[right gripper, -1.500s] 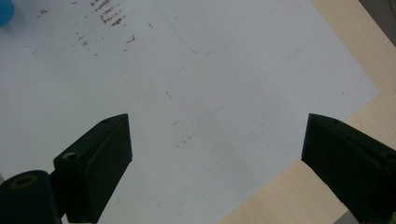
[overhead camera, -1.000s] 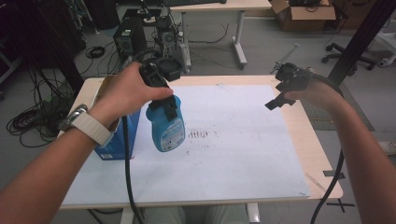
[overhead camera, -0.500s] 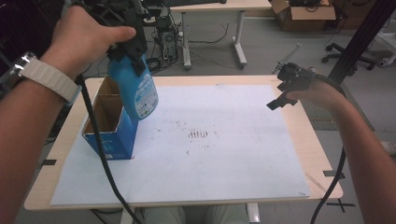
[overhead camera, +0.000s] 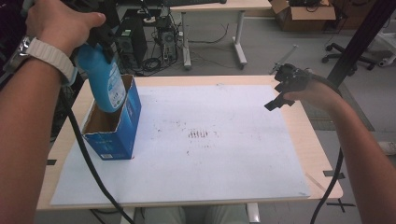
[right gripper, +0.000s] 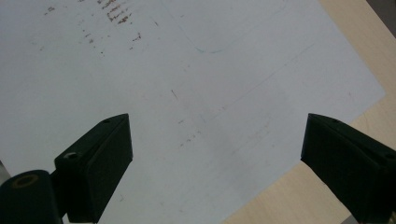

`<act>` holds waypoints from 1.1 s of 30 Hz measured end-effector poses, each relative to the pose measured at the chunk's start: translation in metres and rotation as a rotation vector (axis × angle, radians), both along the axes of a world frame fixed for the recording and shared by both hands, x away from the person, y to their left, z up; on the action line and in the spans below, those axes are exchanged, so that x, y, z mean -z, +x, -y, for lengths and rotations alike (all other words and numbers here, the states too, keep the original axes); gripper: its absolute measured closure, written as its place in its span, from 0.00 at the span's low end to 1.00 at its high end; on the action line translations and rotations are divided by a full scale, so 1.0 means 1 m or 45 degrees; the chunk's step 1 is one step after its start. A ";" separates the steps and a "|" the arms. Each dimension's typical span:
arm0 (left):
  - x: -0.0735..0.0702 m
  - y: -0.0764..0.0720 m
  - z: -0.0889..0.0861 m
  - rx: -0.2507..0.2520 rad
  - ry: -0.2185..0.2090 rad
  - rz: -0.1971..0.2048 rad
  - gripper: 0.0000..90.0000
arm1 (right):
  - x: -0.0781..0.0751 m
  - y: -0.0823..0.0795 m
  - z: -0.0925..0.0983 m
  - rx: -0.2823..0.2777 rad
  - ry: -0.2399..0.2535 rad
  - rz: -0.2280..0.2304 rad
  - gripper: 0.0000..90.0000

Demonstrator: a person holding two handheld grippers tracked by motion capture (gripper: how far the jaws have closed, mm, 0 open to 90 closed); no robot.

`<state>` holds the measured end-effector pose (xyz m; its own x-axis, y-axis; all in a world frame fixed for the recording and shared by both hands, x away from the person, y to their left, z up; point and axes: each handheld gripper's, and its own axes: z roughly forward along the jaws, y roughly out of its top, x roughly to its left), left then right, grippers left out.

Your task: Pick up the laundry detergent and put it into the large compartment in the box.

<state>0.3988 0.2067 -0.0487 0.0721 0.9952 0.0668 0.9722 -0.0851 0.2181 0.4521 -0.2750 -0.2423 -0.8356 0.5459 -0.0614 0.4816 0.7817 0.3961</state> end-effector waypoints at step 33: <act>0.116 0.025 -0.050 -0.092 0.021 0.028 0.41 | 0.006 0.003 0.009 0.038 0.015 -0.026 0.10</act>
<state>0.4237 0.2564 -0.1647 -0.0017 0.9965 0.0841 0.9710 -0.0185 0.2383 0.4548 -0.2840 -0.2488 -0.8200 0.5710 -0.0381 0.5125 0.7623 0.3952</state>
